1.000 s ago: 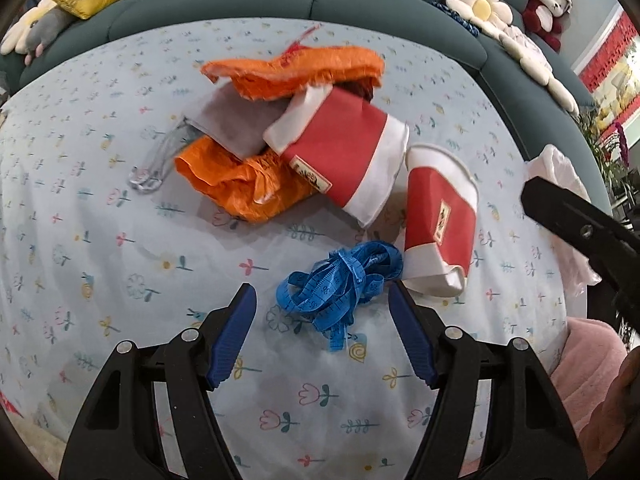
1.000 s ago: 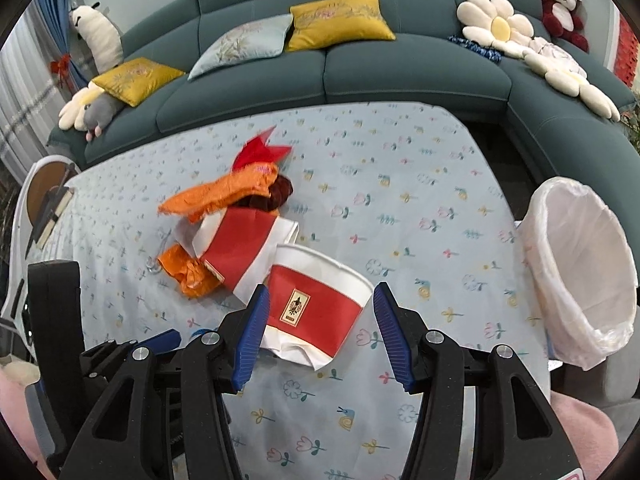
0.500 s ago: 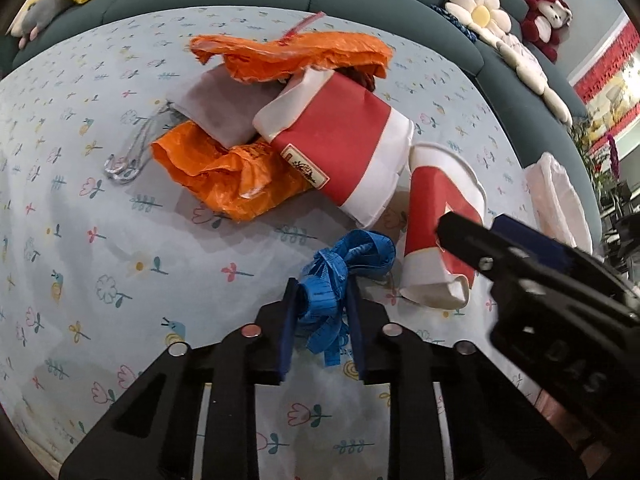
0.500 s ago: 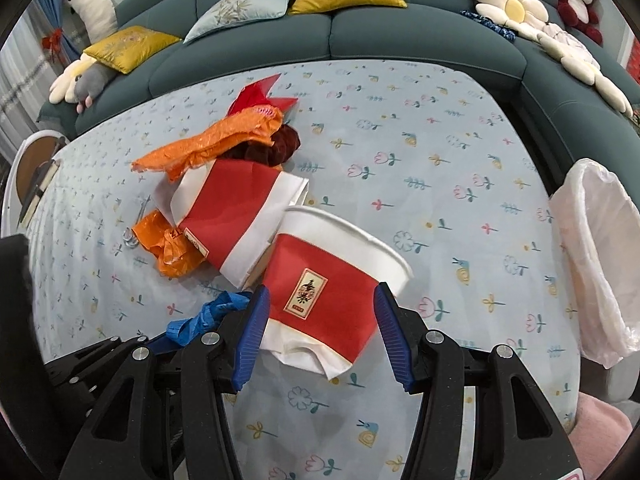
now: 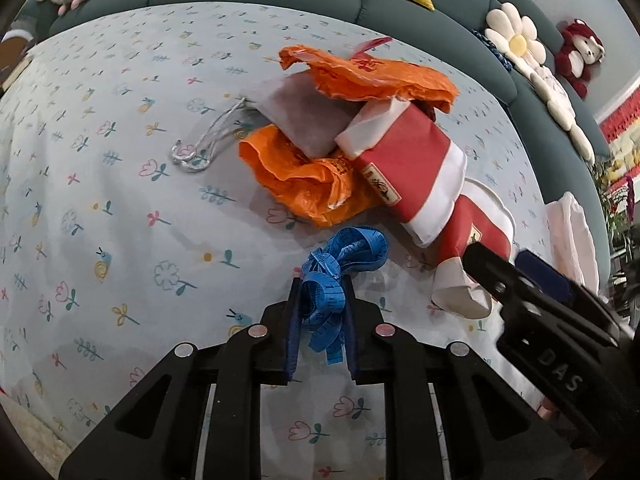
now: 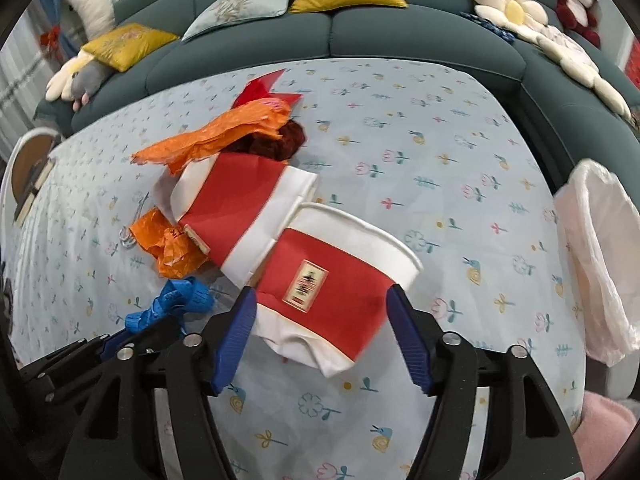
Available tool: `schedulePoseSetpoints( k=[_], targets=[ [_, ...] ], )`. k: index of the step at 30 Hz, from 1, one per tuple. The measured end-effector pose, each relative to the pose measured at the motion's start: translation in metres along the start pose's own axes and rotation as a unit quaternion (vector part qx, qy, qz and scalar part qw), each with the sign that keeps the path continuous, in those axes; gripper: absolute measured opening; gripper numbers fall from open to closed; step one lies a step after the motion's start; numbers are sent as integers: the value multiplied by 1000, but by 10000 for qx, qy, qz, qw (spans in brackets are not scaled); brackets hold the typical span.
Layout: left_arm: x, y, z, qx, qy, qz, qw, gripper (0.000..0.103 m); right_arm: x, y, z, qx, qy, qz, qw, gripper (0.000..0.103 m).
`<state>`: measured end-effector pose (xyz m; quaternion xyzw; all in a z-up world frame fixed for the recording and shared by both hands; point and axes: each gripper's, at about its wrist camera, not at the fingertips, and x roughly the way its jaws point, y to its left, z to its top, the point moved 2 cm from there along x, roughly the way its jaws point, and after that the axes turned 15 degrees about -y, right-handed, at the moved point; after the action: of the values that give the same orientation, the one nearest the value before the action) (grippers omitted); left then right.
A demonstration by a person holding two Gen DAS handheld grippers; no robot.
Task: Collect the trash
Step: 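Grasp the blue tape measure with the left tool while the right tool grasps the red paper cup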
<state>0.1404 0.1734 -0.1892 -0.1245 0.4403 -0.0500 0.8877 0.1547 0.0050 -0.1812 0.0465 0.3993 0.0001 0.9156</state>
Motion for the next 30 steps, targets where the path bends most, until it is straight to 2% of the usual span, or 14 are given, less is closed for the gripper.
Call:
schedulePoseSetpoints(
  k=[9, 17, 26, 30],
  targets=[
    [-5, 2, 3, -73, -78, -57, 9999, 18, 3, -3, 4, 28, 34, -138, 9999, 67],
    [-4, 6, 2, -154, -46, -146, 9998, 18, 8, -28, -8, 338, 185, -309, 9988, 67],
    [2, -3, 0, -84, 31, -384, 9992, 18, 22, -35, -16, 1091, 329, 242, 9932, 68],
    [4, -7, -1, -16, 56, -426, 9991, 18, 25, -28, -20, 1106, 411, 424, 9921, 67]
  ],
)
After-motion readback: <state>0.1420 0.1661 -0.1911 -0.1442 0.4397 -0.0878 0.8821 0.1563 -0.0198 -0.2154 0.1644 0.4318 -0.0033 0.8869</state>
